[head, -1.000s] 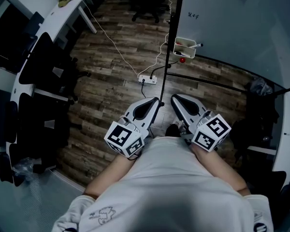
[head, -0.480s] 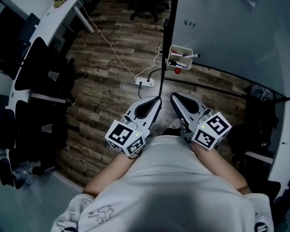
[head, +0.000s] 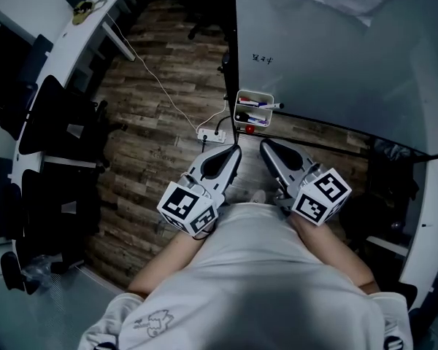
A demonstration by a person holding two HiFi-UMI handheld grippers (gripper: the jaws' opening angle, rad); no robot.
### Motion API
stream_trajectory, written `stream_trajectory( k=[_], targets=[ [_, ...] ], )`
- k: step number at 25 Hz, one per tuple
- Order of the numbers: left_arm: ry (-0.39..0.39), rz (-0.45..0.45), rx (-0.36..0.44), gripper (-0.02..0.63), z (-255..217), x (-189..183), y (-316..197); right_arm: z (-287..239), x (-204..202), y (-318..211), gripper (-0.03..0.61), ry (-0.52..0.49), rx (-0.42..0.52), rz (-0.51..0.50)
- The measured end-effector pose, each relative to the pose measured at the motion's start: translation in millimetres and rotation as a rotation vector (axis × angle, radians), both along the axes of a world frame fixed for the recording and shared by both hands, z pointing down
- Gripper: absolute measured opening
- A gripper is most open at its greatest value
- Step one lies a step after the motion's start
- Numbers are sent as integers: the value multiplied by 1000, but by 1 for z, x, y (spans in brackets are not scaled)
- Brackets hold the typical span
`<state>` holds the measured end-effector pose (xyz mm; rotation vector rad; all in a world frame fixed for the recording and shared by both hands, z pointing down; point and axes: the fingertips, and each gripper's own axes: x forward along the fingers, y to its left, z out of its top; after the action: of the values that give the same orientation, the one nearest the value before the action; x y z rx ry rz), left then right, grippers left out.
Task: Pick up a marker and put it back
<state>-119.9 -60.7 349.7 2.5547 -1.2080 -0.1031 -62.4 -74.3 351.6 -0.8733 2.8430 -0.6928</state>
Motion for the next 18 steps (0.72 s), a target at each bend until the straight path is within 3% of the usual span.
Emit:
stream_trajectory(
  k=[18],
  targets=[
    [-19, 109, 11, 5, -4, 38, -41, -2, 44, -36, 12, -16, 5, 120]
  ],
)
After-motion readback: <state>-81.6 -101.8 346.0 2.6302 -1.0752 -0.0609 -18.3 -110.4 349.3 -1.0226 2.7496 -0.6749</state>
